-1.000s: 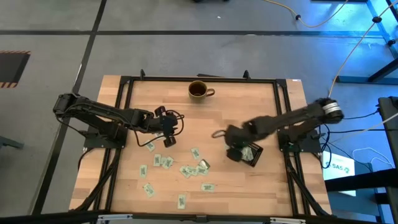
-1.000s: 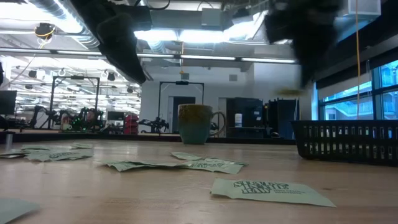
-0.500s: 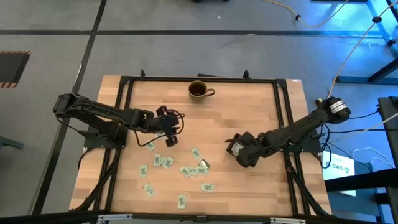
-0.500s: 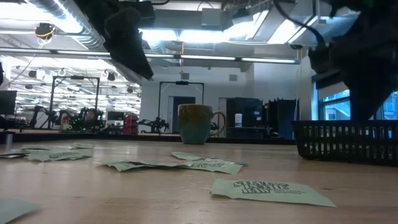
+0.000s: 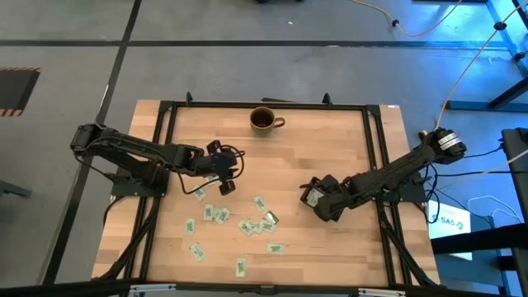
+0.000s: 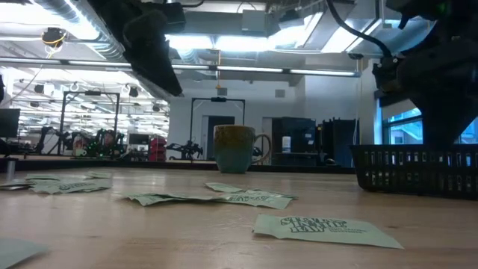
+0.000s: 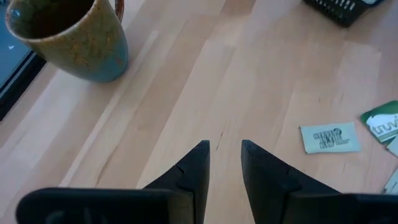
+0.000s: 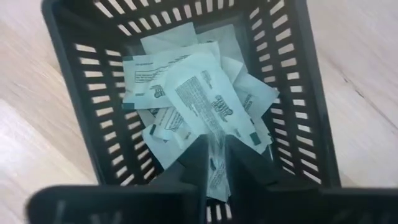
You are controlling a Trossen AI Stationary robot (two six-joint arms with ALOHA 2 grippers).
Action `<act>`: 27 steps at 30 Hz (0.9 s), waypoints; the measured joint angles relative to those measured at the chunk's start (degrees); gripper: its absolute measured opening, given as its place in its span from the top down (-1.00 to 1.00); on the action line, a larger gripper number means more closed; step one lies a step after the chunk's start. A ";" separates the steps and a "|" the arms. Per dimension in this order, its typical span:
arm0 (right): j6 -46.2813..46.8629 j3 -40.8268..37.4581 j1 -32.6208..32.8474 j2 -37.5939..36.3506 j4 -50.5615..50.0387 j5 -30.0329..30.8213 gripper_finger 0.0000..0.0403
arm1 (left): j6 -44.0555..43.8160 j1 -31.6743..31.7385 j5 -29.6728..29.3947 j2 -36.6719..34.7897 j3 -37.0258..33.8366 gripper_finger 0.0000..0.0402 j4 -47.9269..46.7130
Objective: Pick and place Stevia / Truvia into bins
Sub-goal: Put the stevia packet into the black bin
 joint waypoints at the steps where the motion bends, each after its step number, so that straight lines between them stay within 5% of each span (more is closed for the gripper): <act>1: 0.32 0.00 0.00 -0.30 0.02 -0.02 0.66 | -0.93 -0.02 0.24 0.00 0.00 0.57 -0.84; 9: 7.35 0.00 0.00 -5.56 0.59 1.67 0.49 | -10.91 0.73 1.22 0.00 -4.46 0.57 -12.89; 19: 7.03 0.02 -0.62 -7.67 1.39 4.44 0.48 | -11.95 3.90 10.44 0.02 -15.23 0.57 -1.78; 27: 6.90 0.02 -0.87 -7.65 1.41 4.57 0.48 | -12.75 4.16 10.45 0.02 -17.80 0.57 -1.59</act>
